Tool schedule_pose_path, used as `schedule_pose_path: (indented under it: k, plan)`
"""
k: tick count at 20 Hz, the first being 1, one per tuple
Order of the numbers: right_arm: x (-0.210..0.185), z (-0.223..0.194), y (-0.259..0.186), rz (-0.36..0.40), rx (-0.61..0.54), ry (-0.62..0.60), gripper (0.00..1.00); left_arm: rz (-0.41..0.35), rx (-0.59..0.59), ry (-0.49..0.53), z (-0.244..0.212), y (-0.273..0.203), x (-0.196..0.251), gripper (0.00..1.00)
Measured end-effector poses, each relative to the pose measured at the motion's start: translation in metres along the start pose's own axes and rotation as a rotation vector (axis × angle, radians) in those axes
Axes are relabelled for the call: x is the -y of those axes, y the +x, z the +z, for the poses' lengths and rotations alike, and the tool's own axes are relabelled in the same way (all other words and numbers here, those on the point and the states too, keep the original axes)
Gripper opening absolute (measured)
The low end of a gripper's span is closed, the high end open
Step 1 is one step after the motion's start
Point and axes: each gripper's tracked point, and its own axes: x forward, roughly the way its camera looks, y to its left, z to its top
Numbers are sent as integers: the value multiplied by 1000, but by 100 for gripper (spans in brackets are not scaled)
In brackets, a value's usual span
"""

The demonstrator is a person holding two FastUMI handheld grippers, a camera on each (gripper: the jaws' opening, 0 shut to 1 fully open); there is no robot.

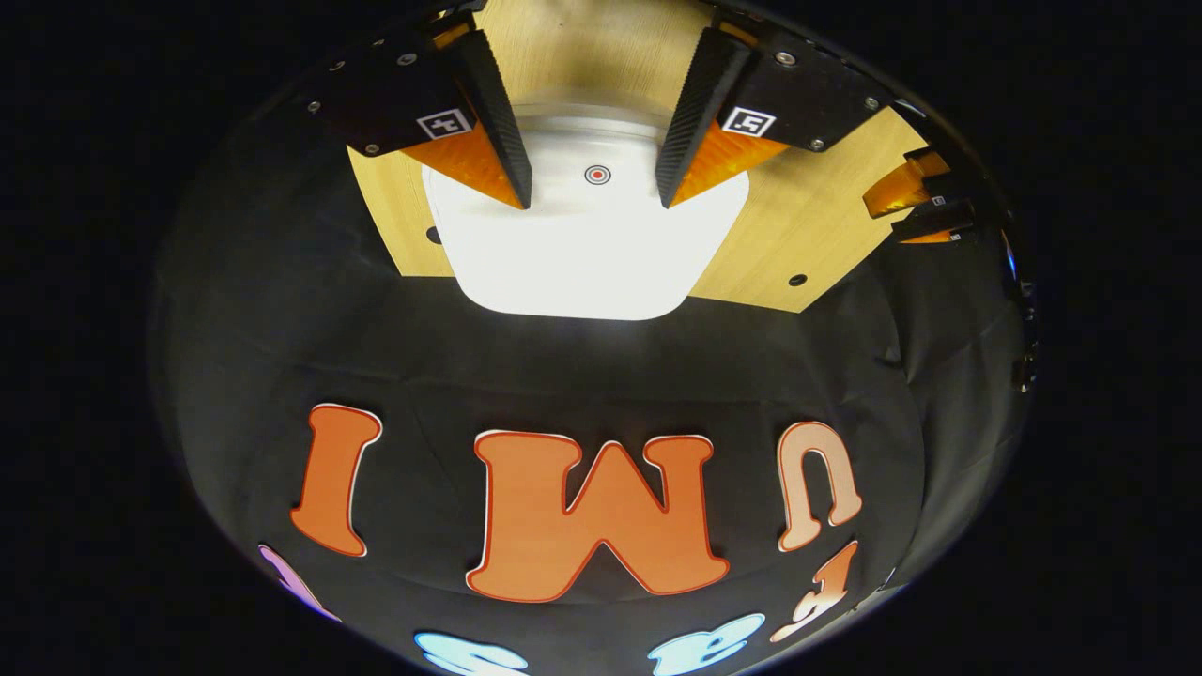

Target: Press the lid of the desktop garbage bin to open it, pick up the crumpled paper on the desktop and throw it into the bin, then pick up the pop can on the desktop and drop it into the bin, and finally close the garbage bin lid.

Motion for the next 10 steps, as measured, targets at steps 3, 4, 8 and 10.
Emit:
schedule_pose_path:
  k: [3,4,8,10]
  plan:
    - [-3,-1,0,2,-10,-2,81,-6,-5,13,0,0,4,92]
    - [3,-4,0,0,-19,2,77,-8,-5,18,-1,0,5,92]
    - [-1,-6,0,-10,-26,3,69,-10,-5,17,0,-1,9,92]
    - [-2,-8,0,-3,-46,24,65,-13,-6,16,2,0,10,92]
